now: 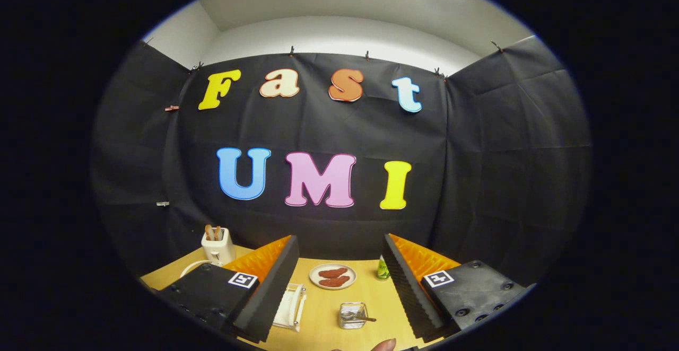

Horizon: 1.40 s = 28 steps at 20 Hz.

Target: Take the plate from the dish rack, then take the spoon from the basket and place it into the plate.

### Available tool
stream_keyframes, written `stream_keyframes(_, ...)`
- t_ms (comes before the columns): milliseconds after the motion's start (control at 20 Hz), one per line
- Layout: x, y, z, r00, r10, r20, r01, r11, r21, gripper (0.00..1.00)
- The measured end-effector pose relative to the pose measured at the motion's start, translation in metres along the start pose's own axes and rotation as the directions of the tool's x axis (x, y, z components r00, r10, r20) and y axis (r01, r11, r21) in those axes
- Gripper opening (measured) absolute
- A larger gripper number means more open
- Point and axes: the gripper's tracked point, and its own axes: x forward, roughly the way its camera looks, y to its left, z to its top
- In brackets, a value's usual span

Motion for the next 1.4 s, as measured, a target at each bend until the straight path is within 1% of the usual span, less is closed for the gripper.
stream_keyframes(100,0.02,0.028,-0.013,0.995,0.052,-0.083,-0.05,0.999,0.02,0.98)
stream_keyframes(150,0.031,0.041,-0.023,0.987,0.081,-0.137,-0.077,0.996,0.035,0.98)
stream_keyframes(250,0.053,0.074,-0.053,0.952,0.139,-0.272,-0.123,0.989,0.076,0.98)
stream_keyframes(350,0.073,0.104,-0.09,0.89,0.188,-0.415,-0.142,0.98,0.139,0.98)
stream_keyframes(500,0.104,0.141,-0.146,0.784,0.227,-0.578,-0.117,0.968,0.221,0.99)
stream_keyframes(650,0.138,0.163,-0.2,0.694,0.21,-0.689,-0.074,0.972,0.222,0.92)
stream_keyframes(700,0.147,0.171,-0.218,0.665,0.207,-0.718,-0.062,0.973,0.223,0.92)
stream_keyframes(800,0.157,0.189,-0.248,0.605,0.205,-0.769,-0.044,0.973,0.224,0.87)
stream_keyframes(850,0.161,0.196,-0.26,0.577,0.201,-0.792,-0.037,0.975,0.22,0.87)
stream_keyframes(900,0.164,0.201,-0.272,0.556,0.188,-0.81,-0.031,0.978,0.206,0.84)
stream_keyframes(1050,0.169,0.204,-0.306,0.502,0.129,-0.855,-0.015,0.99,0.141,0.79)
stream_keyframes(1150,0.169,0.213,-0.324,0.459,0.121,-0.88,0.01,0.99,0.142,0.73)
stream_keyframes(1350,0.165,0.211,-0.345,0.408,0.055,-0.911,0.035,0.997,0.076,0.57)
stream_keyframes(1400,0.162,0.211,-0.35,0.395,0.034,-0.918,0.039,0.998,0.054,0.48)
